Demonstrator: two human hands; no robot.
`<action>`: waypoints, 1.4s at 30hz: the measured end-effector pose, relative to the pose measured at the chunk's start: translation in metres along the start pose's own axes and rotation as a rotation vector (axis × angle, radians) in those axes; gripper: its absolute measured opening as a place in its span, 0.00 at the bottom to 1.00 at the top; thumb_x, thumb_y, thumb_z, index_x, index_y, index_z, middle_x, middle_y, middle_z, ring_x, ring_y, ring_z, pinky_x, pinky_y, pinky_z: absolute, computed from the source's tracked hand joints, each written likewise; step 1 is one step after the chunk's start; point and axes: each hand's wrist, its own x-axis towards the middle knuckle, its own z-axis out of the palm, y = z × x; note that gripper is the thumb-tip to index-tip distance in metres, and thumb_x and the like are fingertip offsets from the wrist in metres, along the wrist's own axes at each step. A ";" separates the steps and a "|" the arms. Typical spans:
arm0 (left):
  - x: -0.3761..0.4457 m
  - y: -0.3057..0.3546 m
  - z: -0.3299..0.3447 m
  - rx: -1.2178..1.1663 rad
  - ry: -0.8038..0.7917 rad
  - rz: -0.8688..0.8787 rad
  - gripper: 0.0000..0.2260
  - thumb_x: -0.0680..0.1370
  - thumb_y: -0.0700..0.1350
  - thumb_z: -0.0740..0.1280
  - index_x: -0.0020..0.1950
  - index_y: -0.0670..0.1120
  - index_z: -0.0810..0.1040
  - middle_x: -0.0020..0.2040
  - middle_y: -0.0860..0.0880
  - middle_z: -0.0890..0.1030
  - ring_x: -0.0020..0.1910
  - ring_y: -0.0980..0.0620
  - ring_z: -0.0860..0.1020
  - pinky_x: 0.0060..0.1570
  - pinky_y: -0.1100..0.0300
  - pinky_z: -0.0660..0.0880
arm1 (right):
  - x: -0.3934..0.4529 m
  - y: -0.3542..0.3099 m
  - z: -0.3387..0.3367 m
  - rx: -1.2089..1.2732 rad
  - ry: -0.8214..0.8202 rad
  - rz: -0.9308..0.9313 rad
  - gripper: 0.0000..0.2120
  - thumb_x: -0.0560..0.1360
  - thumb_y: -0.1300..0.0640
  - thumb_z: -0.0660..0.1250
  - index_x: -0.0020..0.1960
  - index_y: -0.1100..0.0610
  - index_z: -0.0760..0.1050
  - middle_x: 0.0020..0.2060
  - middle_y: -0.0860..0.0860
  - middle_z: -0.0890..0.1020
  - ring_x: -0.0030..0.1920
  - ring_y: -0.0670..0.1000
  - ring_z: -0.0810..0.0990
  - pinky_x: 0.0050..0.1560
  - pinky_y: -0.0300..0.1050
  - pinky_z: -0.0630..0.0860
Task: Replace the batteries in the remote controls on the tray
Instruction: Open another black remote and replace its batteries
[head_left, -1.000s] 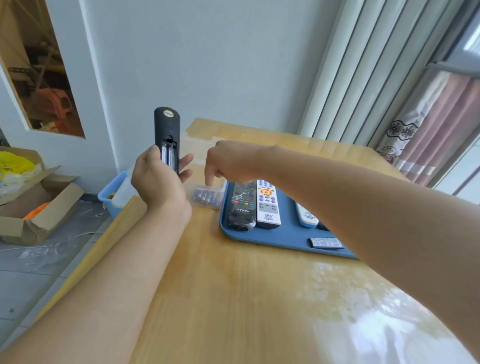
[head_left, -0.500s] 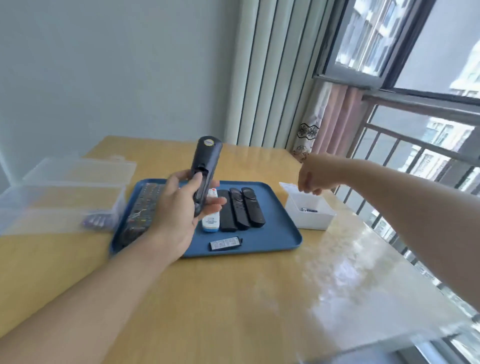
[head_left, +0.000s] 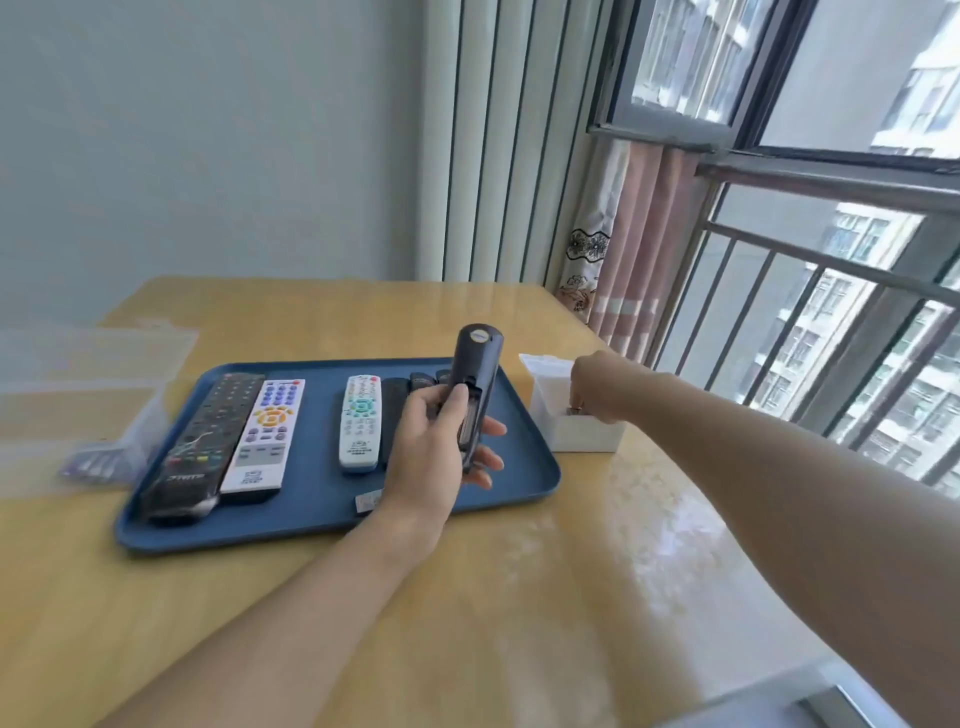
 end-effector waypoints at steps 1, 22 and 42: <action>-0.001 0.000 -0.003 -0.007 0.006 0.001 0.09 0.86 0.46 0.59 0.62 0.42 0.72 0.39 0.42 0.84 0.28 0.47 0.77 0.24 0.58 0.71 | 0.003 0.000 0.001 -0.004 -0.010 0.005 0.13 0.76 0.64 0.66 0.60 0.58 0.79 0.42 0.52 0.77 0.42 0.54 0.77 0.49 0.51 0.82; 0.003 0.013 -0.018 -0.054 0.090 -0.002 0.12 0.86 0.50 0.57 0.60 0.44 0.74 0.41 0.43 0.86 0.29 0.48 0.78 0.27 0.58 0.73 | -0.004 0.001 -0.011 -0.042 0.103 -0.099 0.09 0.76 0.61 0.66 0.37 0.55 0.79 0.34 0.51 0.77 0.32 0.51 0.76 0.34 0.45 0.78; 0.014 0.050 -0.091 0.044 0.081 -0.012 0.11 0.86 0.47 0.59 0.68 0.53 0.72 0.52 0.45 0.87 0.39 0.43 0.86 0.19 0.61 0.71 | -0.029 -0.142 -0.032 2.645 -0.429 -0.379 0.10 0.79 0.65 0.65 0.60 0.57 0.76 0.44 0.53 0.80 0.40 0.47 0.79 0.40 0.38 0.80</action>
